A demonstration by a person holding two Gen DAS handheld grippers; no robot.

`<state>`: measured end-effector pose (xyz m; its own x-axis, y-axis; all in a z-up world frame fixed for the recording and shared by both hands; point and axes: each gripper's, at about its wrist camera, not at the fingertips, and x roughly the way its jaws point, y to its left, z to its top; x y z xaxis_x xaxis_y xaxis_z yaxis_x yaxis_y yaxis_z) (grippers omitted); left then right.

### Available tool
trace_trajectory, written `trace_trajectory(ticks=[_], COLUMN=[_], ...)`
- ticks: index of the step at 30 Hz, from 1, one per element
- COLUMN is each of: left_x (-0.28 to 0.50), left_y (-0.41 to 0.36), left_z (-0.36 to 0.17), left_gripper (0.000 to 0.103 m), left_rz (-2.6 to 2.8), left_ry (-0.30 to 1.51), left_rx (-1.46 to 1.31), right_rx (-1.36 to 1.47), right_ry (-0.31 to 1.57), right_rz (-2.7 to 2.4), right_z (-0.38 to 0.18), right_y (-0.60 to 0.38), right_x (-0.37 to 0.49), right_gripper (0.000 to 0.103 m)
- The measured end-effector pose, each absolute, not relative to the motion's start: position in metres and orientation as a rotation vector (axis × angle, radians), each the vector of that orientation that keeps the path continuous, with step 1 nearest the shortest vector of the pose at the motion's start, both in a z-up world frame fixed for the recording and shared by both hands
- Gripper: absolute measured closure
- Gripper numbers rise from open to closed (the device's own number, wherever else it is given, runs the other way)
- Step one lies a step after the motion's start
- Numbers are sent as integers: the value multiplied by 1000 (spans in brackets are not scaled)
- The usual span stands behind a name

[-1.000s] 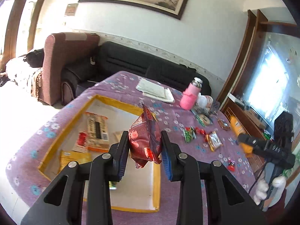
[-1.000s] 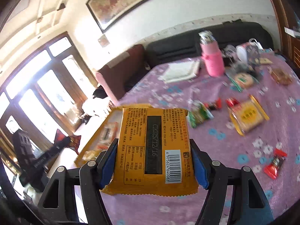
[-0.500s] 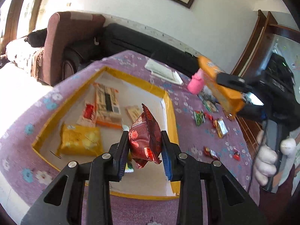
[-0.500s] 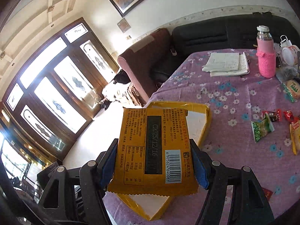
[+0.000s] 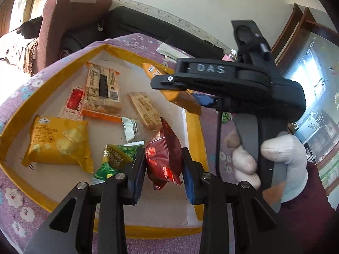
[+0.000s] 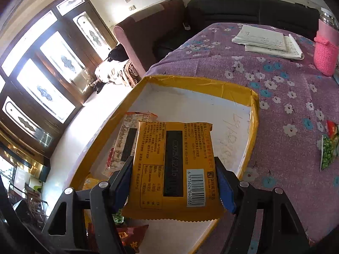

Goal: Organize snacks
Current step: 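Carry the orange pack and red-brown packet over the yellow tray with both tools, then open both tools to drop the packs into the tray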

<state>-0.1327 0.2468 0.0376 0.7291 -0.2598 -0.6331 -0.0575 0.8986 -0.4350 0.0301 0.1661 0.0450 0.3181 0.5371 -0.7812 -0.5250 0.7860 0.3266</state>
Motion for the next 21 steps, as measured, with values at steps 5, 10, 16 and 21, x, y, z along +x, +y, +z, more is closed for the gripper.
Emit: trace_trajectory(ticks=[5,10,16,21], left_x=[-129,-129,-129,-131], left_y=[247,247,244,243], left_z=[33,32,32,34], left_gripper=[73,73,58,49], left_rz=[-96,-89,-92,-104], left_ry=[767,770,776,771], left_rx=[-454,-468,-472,-476], right_rx=[-13,-39,-53,-74], right_ry=[1053,1043,1041,1043], right_rz=[674,659,654,641], right_z=[34,32,29,28], right_y=[174,180,184,189], right_x=[39,41,44,42], right_gripper=[32,32,32,32])
